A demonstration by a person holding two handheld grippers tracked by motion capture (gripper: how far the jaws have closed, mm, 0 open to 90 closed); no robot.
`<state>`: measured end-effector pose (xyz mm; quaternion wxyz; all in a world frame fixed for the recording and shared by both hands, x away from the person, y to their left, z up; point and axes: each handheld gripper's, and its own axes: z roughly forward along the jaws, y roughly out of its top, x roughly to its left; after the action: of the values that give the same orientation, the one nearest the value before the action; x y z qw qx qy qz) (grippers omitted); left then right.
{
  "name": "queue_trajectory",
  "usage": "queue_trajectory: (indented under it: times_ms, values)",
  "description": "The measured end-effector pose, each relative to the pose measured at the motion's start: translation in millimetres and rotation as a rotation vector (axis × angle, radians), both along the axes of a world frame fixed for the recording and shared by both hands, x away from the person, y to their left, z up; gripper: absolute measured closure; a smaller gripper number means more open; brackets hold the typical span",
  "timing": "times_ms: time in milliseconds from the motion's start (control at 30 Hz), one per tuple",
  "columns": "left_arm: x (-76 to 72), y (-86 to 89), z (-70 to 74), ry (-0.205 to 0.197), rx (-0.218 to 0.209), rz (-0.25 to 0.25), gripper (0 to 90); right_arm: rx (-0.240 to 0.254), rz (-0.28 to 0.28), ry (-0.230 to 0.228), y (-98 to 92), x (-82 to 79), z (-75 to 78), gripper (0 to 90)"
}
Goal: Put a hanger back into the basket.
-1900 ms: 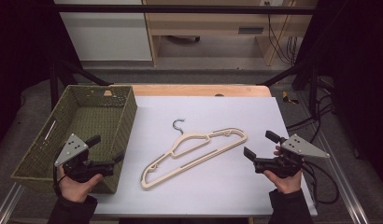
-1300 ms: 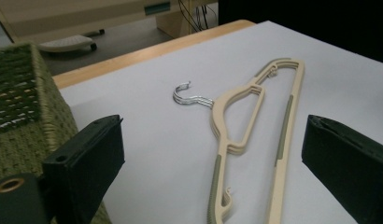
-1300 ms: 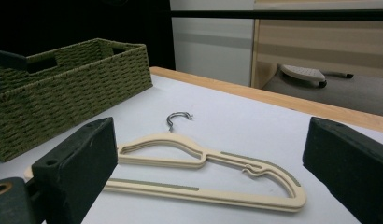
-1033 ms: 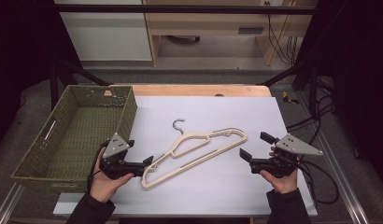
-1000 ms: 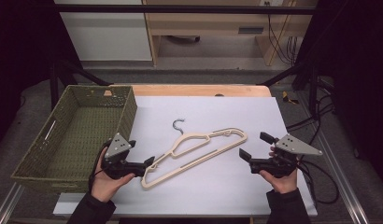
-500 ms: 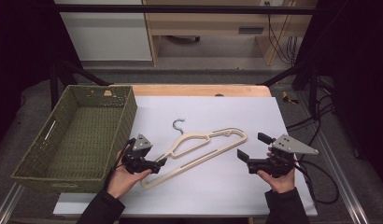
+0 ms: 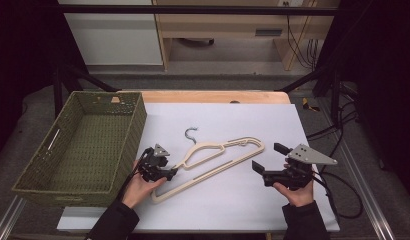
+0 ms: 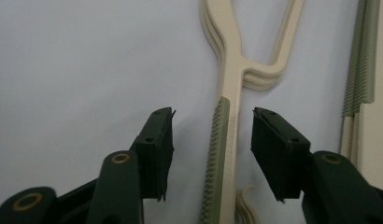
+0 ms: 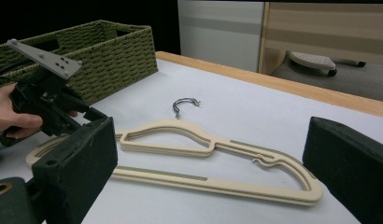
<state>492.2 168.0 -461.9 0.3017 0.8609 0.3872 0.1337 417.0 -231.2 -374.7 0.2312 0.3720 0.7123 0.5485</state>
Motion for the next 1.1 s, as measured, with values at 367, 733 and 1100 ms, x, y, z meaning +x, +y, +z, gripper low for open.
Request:
queue_trajectory:
  times_ms: [367, 733, 1100]
  values:
    - [3.3, -1.3, -3.5, 0.015, 0.005, -0.031, 66.6, -0.004, 0.006, 0.008, 2.6, 1.6, -2.1, 3.8]
    - [-1.3, -2.2, 1.7, -0.003, 0.009, -0.072, 78.0, -0.016, 0.014, 0.021, 5.8, 3.3, -4.7, 3.7]
    - [-10.1, -5.2, 10.5, -0.062, 0.026, -0.089, 79.1, -0.030, 0.035, 0.037, 13.7, 7.6, -10.2, 4.0]
